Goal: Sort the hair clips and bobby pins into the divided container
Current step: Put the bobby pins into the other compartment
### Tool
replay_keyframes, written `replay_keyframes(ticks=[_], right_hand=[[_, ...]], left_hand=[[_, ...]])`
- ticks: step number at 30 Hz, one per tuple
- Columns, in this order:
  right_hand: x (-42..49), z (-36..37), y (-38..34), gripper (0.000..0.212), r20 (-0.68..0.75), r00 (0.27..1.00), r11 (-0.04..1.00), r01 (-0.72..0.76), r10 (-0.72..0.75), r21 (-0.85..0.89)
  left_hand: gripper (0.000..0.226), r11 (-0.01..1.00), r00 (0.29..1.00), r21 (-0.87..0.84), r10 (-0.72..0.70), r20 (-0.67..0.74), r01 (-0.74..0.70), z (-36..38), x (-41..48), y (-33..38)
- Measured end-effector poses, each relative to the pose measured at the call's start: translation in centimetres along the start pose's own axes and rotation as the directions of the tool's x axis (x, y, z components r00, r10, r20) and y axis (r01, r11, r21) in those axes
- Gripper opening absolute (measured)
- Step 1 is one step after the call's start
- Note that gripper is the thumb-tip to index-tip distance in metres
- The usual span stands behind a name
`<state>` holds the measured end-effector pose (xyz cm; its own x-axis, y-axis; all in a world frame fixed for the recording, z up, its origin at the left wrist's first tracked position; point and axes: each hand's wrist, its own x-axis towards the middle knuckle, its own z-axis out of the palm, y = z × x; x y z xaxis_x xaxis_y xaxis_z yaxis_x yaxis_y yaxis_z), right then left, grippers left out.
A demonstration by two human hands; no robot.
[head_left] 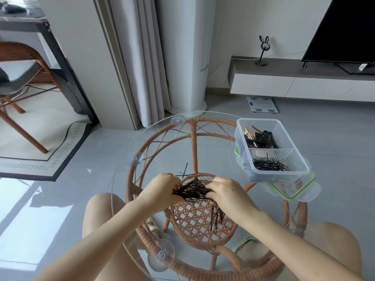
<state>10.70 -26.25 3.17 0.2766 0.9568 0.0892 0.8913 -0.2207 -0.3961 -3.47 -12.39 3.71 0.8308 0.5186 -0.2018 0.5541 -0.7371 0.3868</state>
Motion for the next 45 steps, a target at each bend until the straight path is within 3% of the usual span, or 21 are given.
replay_keyframes(ticks=[6, 10, 18, 24, 32, 36, 45], right_hand=[[-0.5, -4.2, 0.4, 0.017, -0.019, 1.000, 0.998, 0.016, -0.015, 0.069], [-1.0, -7.8, 1.6, 0.013, -0.030, 1.000, 1.000, 0.007, -0.006, 0.014], [-1.9, -15.1, 6.2, 0.011, -0.172, 0.974, 0.989, -0.144, 0.145, 0.016], [-0.6, -15.4, 11.8, 0.013, 0.005, 0.960, 0.946, -0.275, 0.280, -0.173], [1.1, -12.0, 11.2, 0.018, 0.143, 0.948, 0.956, -0.268, 0.284, -0.122], [1.1, -12.1, 11.4, 0.024, 0.111, 0.955, 0.958, -0.262, 0.275, -0.120], [-0.7, -14.1, 12.4, 0.014, -0.147, 0.962, 0.966, -0.243, 0.229, -0.087]], left_hand=[[0.032, 1.000, 1.000, -0.026, -0.004, 0.000, 0.004, -0.3, -0.3, -0.3], [0.026, 1.000, 1.000, -0.011, -0.001, 0.029, 0.001, -0.6, -0.2, -0.5], [0.021, 0.999, 1.000, -0.032, -0.015, 0.024, 0.016, -1.4, 0.1, -0.8], [0.022, 0.999, 1.000, -0.041, -0.023, -0.015, 0.022, -2.3, 0.2, -0.4], [0.018, 0.999, 0.996, -0.053, 0.007, -0.088, -0.011, -4.4, 0.3, 1.2], [0.016, 0.998, 0.993, -0.050, 0.041, -0.115, -0.047, -5.6, 0.8, 2.2], [0.019, 0.970, 0.959, -0.001, 0.239, -0.155, -0.242, -9.1, 4.7, 10.4]])
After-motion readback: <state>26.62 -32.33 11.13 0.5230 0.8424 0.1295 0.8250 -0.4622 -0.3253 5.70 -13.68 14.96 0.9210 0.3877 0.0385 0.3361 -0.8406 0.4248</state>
